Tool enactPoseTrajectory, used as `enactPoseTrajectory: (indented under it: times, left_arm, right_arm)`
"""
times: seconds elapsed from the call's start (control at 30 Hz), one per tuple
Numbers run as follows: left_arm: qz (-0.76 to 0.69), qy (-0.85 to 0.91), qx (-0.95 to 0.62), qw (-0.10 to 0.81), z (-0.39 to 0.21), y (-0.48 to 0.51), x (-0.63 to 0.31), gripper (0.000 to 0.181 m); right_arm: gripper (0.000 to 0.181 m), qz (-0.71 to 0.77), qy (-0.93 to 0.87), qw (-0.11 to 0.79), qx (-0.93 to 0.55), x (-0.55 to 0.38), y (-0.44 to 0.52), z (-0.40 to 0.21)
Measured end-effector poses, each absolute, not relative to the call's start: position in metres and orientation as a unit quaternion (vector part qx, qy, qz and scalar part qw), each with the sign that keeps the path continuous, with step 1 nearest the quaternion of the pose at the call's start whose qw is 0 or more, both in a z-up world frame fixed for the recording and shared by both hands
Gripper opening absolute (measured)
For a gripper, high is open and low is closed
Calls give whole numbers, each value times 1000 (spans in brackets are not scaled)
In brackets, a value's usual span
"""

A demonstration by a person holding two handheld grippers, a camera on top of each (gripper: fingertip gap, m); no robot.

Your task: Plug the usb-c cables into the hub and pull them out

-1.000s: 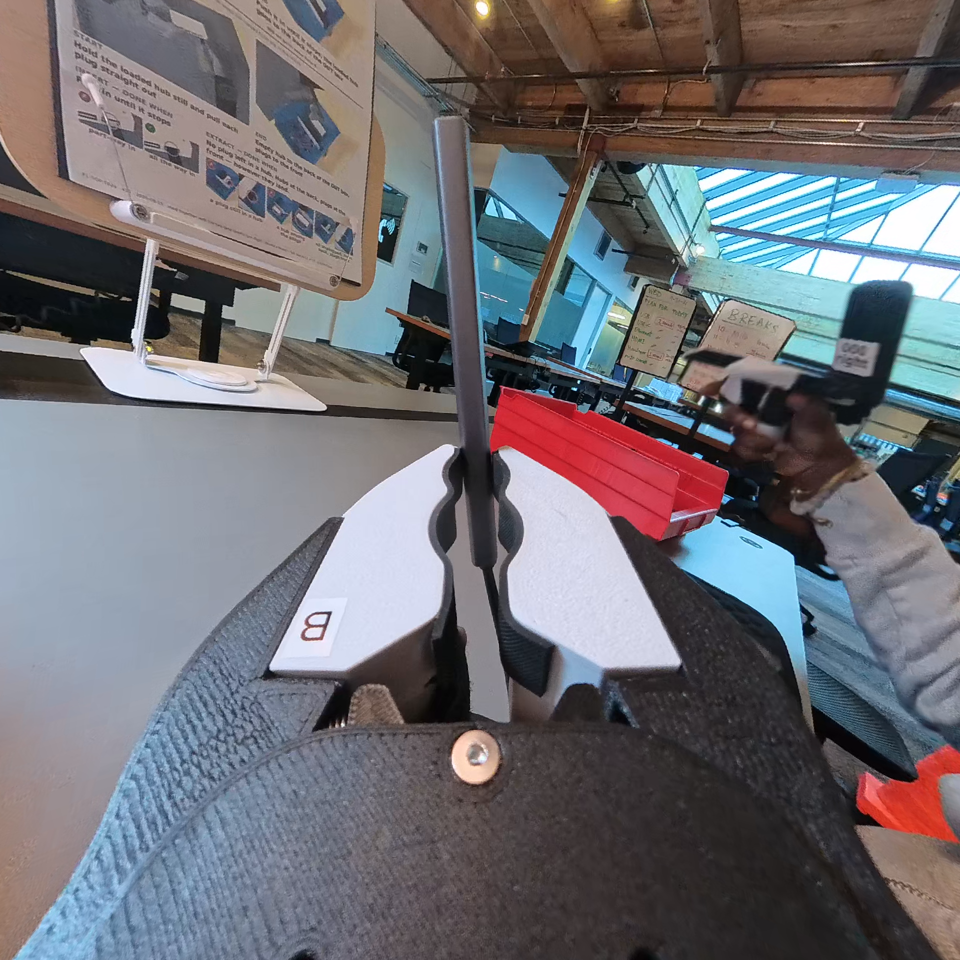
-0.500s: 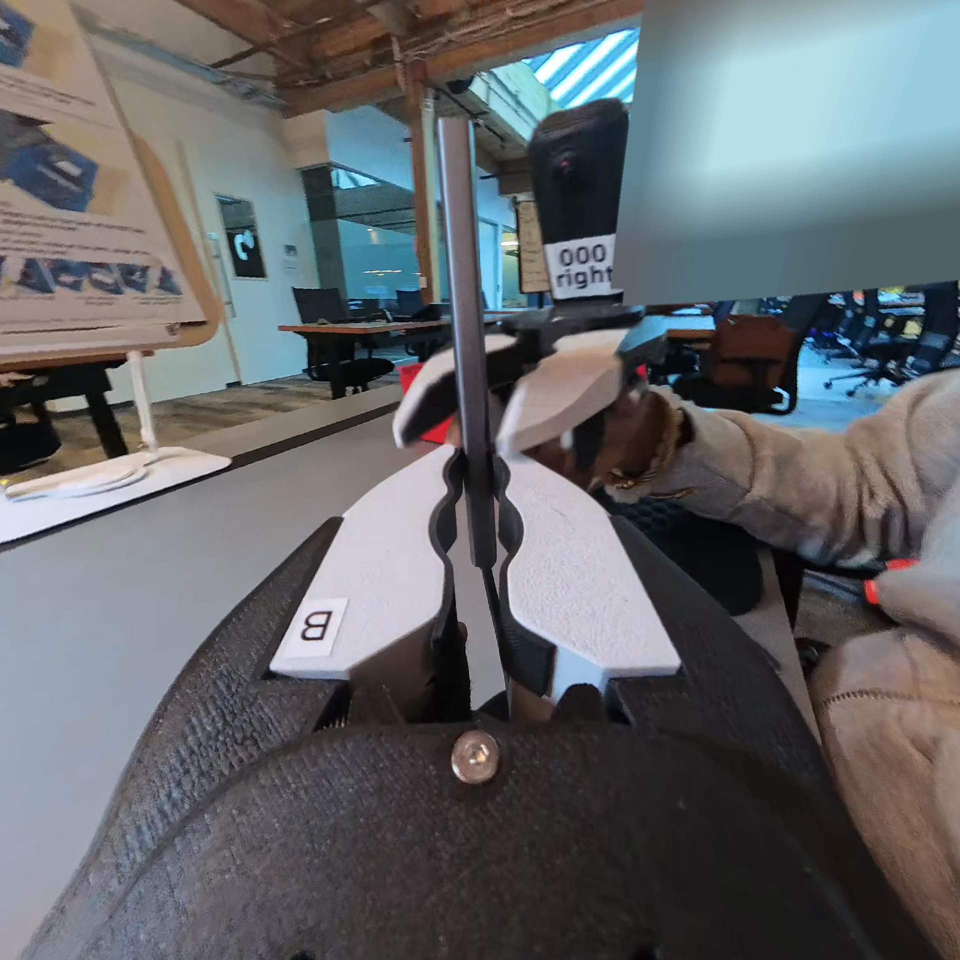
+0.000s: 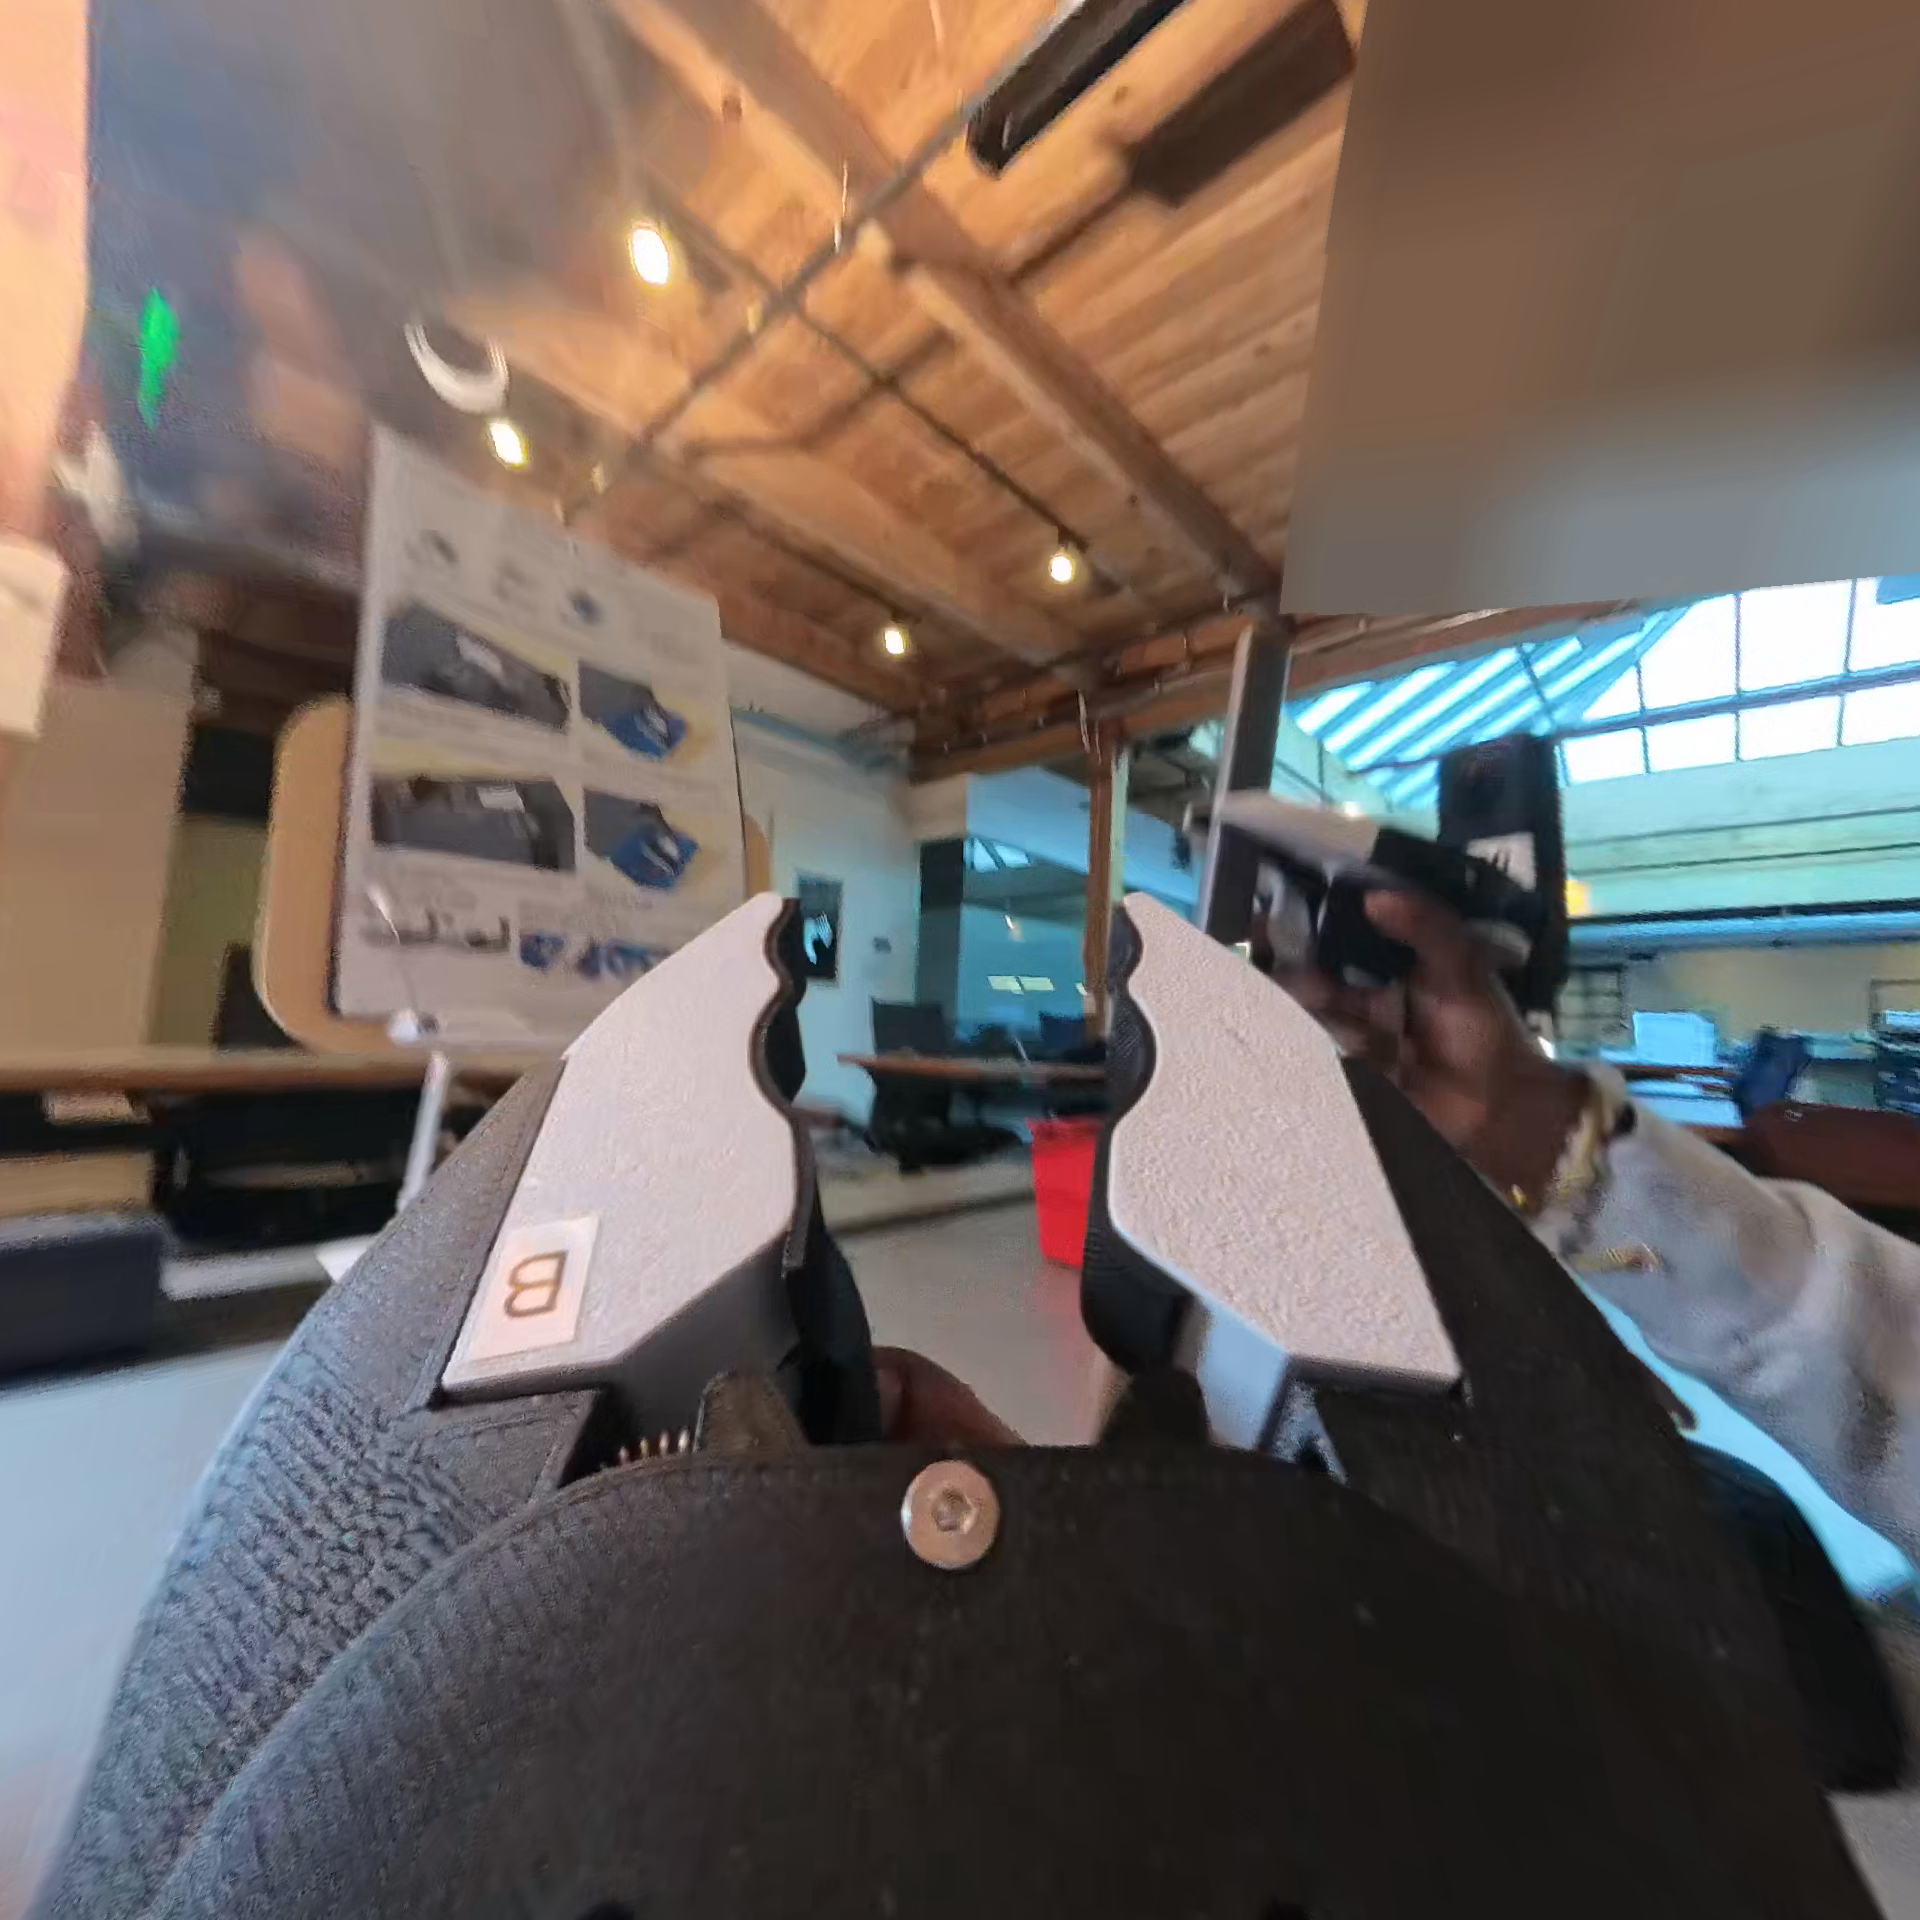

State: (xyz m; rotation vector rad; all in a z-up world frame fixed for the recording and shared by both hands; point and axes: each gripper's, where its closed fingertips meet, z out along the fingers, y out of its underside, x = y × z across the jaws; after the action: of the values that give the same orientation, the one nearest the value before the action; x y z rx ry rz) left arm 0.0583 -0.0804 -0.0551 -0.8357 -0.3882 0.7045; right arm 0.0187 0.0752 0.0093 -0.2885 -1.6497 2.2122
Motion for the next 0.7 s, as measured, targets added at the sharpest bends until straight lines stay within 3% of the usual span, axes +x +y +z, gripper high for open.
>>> enactPoseTrajectory:
  times: [0.13, 0.3, 0.5, 0.6, 0.7]
  left_arm:
    - [214, -236, -543, 777, -104, -35, 36, 57]
    - [240, -224, -530, 782, -99, -38, 39, 54]
    - [220, -250, -518, 788, -100, -44, 33, 53]
    - [217, -252, -520, 787, -101, -43, 32, 53]
    - [216, -254, -520, 787, -102, -44, 32, 52]
  right_arm:
    - [10, 739, -564, 333, -156, -3, 147, 56]
    - [9, 617, -585, 492, -185, -26, 246, 77]
    - [10, 416, -764, 461, -178, -92, 324, -3]
    - [10, 242, -842, 457, -156, -130, 362, -62]
    - [10, 97, -902, 398, -140, -151, 389, -125]
